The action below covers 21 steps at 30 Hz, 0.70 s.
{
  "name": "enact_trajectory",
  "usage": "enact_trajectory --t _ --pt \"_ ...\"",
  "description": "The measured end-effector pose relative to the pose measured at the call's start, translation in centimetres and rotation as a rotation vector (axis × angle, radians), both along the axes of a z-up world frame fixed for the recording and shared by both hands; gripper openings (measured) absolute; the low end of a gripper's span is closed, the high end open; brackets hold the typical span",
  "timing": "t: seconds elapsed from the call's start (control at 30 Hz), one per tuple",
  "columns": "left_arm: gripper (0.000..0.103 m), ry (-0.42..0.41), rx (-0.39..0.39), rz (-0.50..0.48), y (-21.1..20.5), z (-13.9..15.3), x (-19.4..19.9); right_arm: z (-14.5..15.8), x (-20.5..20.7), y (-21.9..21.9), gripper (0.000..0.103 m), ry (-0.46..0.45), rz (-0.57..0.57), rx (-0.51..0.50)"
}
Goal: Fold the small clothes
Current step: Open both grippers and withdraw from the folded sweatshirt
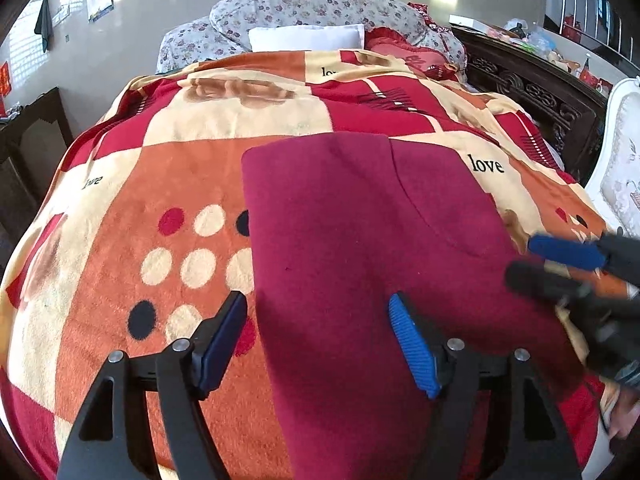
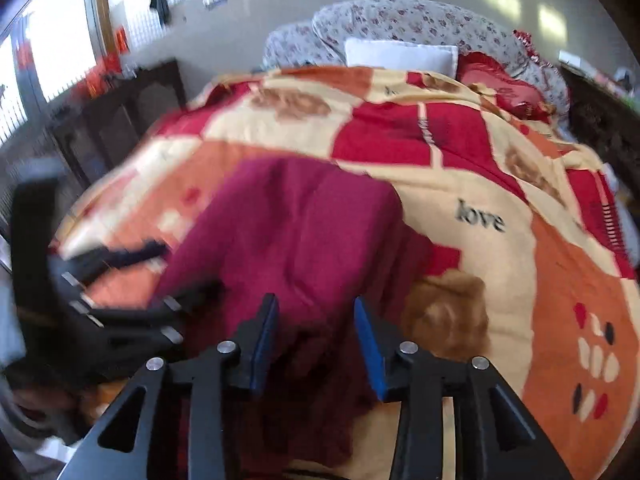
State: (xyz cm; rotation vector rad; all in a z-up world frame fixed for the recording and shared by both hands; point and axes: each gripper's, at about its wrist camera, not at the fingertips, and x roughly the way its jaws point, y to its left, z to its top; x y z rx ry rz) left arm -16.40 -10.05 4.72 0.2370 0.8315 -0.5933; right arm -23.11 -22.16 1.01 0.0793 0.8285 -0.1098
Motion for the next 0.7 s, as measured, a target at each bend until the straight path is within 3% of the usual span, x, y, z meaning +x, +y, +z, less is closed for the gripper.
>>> enact_trajectory --t 0.13,0.3,0.43,0.7 --pt "0.076 -0.047 0.017 0.009 0.1 0.3 -1.0 -1.9 -0.5 0.4 0.046 0.002 -0.024 -0.013" --pt "0.081 -0.097 0.008 0.029 1.2 1.4 -2.2 0.7 -2.8 0.8 0.051 -0.080 -0.064 0.029" --pt "0.083 -0.124 -0.034 0.057 2.1 2.9 -3.0 3.1 -4.7 1.8 0.073 -0.166 -0.100 0.011" --pt "0.084 -0.201 -0.071 0.090 3.6 5.4 -4.7 4.4 -5.6 1.9 0.083 -0.207 -0.178 -0.004"
